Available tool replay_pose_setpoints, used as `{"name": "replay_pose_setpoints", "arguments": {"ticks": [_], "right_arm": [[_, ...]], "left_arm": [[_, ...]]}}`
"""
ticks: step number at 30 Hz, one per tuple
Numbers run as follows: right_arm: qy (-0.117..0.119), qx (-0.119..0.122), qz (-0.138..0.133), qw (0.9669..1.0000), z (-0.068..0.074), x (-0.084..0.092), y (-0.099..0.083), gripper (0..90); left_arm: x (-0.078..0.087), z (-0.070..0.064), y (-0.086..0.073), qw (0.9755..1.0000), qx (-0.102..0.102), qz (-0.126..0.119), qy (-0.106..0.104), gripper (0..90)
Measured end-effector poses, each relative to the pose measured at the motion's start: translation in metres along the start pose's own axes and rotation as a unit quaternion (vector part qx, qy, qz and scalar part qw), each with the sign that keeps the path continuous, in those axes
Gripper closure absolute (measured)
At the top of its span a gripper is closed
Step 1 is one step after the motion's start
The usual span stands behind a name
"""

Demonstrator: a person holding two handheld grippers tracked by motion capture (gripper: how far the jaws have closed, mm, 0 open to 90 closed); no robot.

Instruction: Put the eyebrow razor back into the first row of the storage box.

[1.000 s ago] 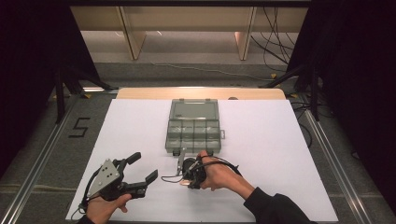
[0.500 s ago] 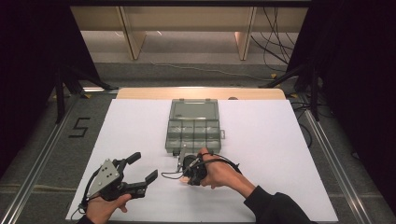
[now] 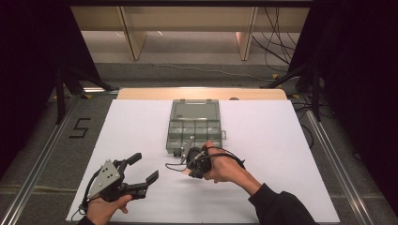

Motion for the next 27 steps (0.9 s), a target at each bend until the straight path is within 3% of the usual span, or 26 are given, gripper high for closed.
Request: {"name": "replay_pose_setpoints", "arguments": {"ticks": [18,21,25,27], "right_arm": [[-0.034,0.002,-0.027,0.9990,-0.023,0.024,0.007,74.2],[-0.033,-0.010,-0.033,0.9989,-0.024,0.027,0.008,74.3],[-0.041,-0.004,-0.034,0.9986,-0.030,0.030,0.009,74.2],[-0.038,-0.012,-0.037,0.9985,-0.030,0.030,0.009,74.3]], "left_arm": [[0.000,0.000,0.000,1.0000,0.000,0.000,0.001,16.5],[0.000,0.000,0.000,1.0000,0.001,0.000,0.001,16.4],[0.000,0.000,0.000,1.0000,0.001,0.001,0.002,16.5],[0.000,0.000,0.000,1.0000,0.001,0.001,0.001,16.5]]}}
Point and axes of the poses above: each handheld gripper's, and its own axes: x roughly backward along the jaws, y roughly out of its top, z roughly to its left, the point moved 8 cm from there along -x, roughly forward along the jaws, and after that the axes turned 3 degrees about -z, right-handed, at the moved point
